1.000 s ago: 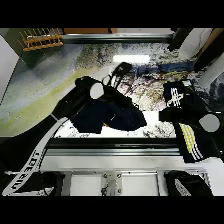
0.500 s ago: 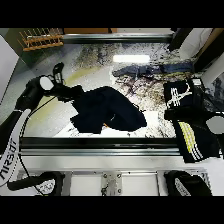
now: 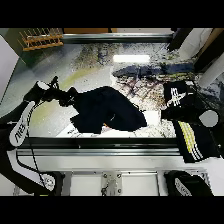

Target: Fold the clothes and pants, and hang the long-sleeved shirts on hangers.

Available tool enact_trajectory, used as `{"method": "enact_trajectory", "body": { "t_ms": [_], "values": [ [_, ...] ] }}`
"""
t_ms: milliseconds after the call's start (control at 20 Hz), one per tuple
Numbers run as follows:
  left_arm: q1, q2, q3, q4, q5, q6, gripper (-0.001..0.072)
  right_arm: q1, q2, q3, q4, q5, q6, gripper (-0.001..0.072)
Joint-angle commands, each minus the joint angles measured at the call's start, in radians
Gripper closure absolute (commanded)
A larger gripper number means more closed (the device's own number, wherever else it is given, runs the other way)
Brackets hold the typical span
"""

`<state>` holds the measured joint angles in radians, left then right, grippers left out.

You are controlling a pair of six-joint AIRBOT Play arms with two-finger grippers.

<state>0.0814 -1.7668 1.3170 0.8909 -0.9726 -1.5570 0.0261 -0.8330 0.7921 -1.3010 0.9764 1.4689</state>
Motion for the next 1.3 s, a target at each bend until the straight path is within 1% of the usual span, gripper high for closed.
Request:
{"method": "enact_trajectory", "body": {
  "t_ms": [0,50,100,150,200,300,350,450,500,550,600,650,700,750,850,900,950,1000,1050,1100,1250],
  "values": [
    [-0.029,-0.097,0.086,-0.021,-0.065,0.014,0.0146,-0.001,-0.063,0.000,0.003,0.000,0.001,0.0499],
    [-0.037,-0.106,0.099,-0.021,-0.064,0.014,0.0148,-0.001,-0.083,0.000,0.003,0.000,0.000,0.0317],
    [-0.045,-0.108,0.107,-0.021,-0.061,0.014,0.0259,-0.001,-0.104,0.000,0.003,-0.001,0.000,0.0324],
    [-0.045,-0.106,0.117,-0.021,-0.052,0.014,0.0567,-0.002,-0.138,0.000,0.003,-0.002,0.000,0.0325],
    [-0.045,-0.106,0.130,-0.021,-0.053,0.016,0.0701,-0.002,-0.170,0.000,0.003,-0.006,0.000,0.0325],
    [-0.040,-0.106,0.168,-0.021,-0.067,0.017,0.0701,-0.002,-0.252,0.001,0.006,-0.031,0.000,0.0324],
    [-0.038,-0.106,0.188,-0.020,-0.080,0.018,0.0701,-0.002,-0.294,0.001,0.031,-0.053,-0.010,0.0322],
    [-0.039,-0.106,0.220,-0.019,-0.097,0.027,0.0702,-0.002,-0.375,0.005,0.146,-0.102,-0.083,0.0319],
    [-0.039,-0.106,0.232,-0.019,-0.102,0.033,0.0701,-0.002,-0.416,0.011,0.230,-0.116,-0.132,0.0303],
    [-0.039,-0.106,0.240,-0.020,-0.103,0.035,0.0701,-0.002,-0.452,0.019,0.311,-0.115,-0.187,0.0270],
    [-0.039,-0.106,0.243,-0.020,-0.102,0.035,0.0701,-0.002,-0.487,0.027,0.396,-0.115,-0.235,0.0127],
    [-0.039,-0.106,0.242,-0.020,-0.103,0.035,0.0702,0.000,-0.515,0.032,0.467,-0.114,-0.268,0.0058],
    [-0.039,-0.106,0.242,-0.019,-0.104,0.035,0.0701,0.000,-0.541,0.037,0.516,-0.113,-0.300,0.0058],
    [-0.039,-0.106,0.242,-0.019,-0.105,0.035,0.0701,0.001,-0.562,0.040,0.534,-0.113,-0.317,0.0059],
    [-0.039,-0.106,0.242,-0.020,-0.111,0.035,0.0701,0.000,-0.593,0.040,0.539,-0.113,-0.327,0.0061],
    [-0.039,-0.106,0.242,-0.023,-0.116,0.035,0.0701,0.000,-0.603,0.040,0.538,-0.113,-0.335,0.0089],
    [-0.039,-0.103,0.242,-0.022,-0.120,0.035,0.0701,0.000,-0.608,0.040,0.539,-0.113,-0.353,0.0242],
    [-0.039,-0.091,0.242,-0.022,-0.120,0.035,0.0701,0.000,-0.608,0.040,0.539,-0.113,-0.378,0.0440],
    [-0.039,-0.070,0.242,-0.021,-0.115,0.035,0.0702,0.000,-0.603,0.043,0.539,-0.112,-0.390,0.0592],
    [-0.039,-0.034,0.242,-0.021,-0.098,0.035,0.0702,0.000,-0.591,0.053,0.537,-0.104,-0.405,0.0699],
    [-0.021,0.131,0.251,-0.020,-0.043,0.048,0.0702,-0.001,-0.469,0.146,0.463,-0.059,-0.407,0.0701]
  ]
}}
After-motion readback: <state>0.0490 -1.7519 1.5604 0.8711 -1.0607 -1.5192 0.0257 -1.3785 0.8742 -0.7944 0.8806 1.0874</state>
